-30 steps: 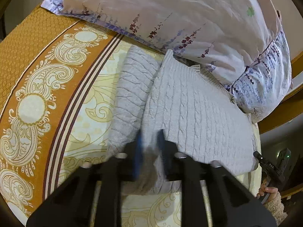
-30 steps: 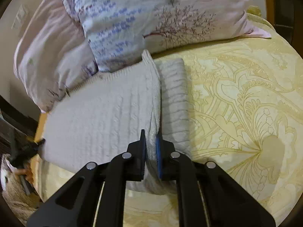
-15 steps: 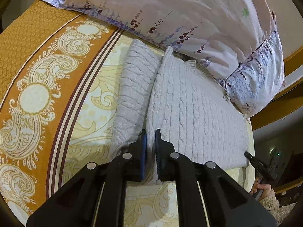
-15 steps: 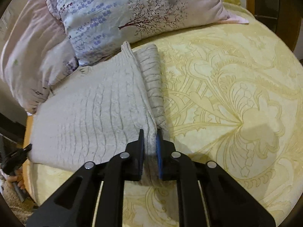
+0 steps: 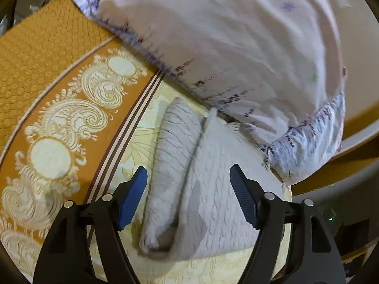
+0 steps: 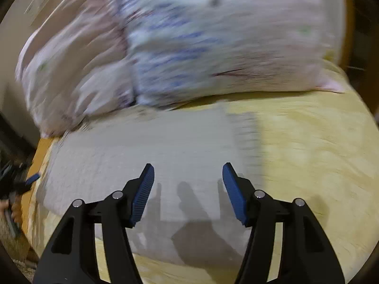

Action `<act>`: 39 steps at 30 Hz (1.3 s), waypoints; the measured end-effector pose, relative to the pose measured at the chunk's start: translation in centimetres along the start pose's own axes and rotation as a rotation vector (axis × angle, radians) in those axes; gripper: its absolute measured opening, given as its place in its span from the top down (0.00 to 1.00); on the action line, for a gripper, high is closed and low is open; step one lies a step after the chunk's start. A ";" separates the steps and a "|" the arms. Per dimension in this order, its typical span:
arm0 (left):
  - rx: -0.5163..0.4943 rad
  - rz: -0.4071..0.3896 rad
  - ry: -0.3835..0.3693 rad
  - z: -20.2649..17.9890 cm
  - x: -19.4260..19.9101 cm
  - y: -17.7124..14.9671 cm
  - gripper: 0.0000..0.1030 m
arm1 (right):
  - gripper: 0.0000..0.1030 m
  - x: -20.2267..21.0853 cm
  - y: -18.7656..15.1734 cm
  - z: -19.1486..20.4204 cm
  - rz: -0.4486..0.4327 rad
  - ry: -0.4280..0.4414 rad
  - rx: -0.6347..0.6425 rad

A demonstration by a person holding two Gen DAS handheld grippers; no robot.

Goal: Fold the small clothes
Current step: 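Grasp the sweater side with the left gripper, fold it over the body, release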

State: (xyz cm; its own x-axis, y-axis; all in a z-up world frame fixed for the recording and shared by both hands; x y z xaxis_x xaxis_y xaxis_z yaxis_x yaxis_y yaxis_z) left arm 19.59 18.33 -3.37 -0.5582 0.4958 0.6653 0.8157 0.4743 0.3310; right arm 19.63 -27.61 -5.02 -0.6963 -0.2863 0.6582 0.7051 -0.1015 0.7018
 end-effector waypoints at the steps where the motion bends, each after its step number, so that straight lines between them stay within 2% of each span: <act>1: 0.008 0.017 0.007 0.2 -0.7 0.3 0.29 | 0.42 -0.8 0.0 0.9 0.014 0.020 0.012; 5: 0.021 0.055 0.024 0.8 -2.3 1.0 0.29 | 0.42 -2.7 -0.5 3.2 0.059 0.067 0.042; 14: 0.019 0.101 -0.083 -0.6 -4.9 1.4 0.29 | 0.39 -3.5 -1.3 3.3 0.083 0.092 0.029; 18: 0.006 0.105 -0.091 -1.5 -5.5 0.9 0.29 | 0.37 -3.6 -1.2 3.4 0.083 0.097 0.029; 21: -0.045 0.117 -0.054 -2.6 -6.3 0.2 0.36 | 0.35 -3.8 -1.1 3.5 0.082 0.101 0.031; 23: -0.073 0.129 -0.021 -3.1 -6.8 -0.3 0.49 | 0.35 -3.8 -1.0 3.5 0.083 0.103 0.032; 24: -0.080 0.136 0.000 -3.4 -7.0 -0.5 0.53 | 0.35 -3.8 -0.9 3.5 0.083 0.106 0.032; 26: -0.080 0.144 0.019 -3.7 -7.3 -0.6 0.68 | 0.35 -3.8 -0.9 3.5 0.083 0.112 0.029; 27: -0.077 0.144 0.018 -3.9 -7.4 -0.6 0.71 | 0.35 -3.8 -0.8 3.4 0.082 0.116 0.026; 32: -0.100 0.128 -0.015 -6.6 -6.7 -0.3 0.75 | 0.35 -3.4 -0.7 3.2 0.073 0.129 0.006; 37: -0.158 0.126 -0.107 -11.6 -6.2 -0.1 0.76 | 0.35 -3.0 -0.6 2.8 0.057 0.136 -0.014; 39: -0.168 0.135 -0.167 -14.1 -6.4 -0.2 0.76 | 0.35 -2.8 -0.5 2.5 0.049 0.136 -0.024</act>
State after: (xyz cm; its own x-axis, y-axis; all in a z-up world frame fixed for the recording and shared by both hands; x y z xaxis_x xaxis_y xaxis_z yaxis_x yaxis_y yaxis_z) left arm 25.15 4.85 1.77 -0.4482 0.6663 0.5959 0.8906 0.2750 0.3623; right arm 20.86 -24.40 -6.53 -0.6374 -0.4177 0.6475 0.7421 -0.1064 0.6618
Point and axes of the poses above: each gripper's, at about its wrist camera, not at the fingertips, and x roughly against the way its jaws point, z to its left, y to its top, the point moved 7 cm from there along -x, roughly the way its jaws point, and after that the axes turned 1 degree about y, right-handed, at the moved point
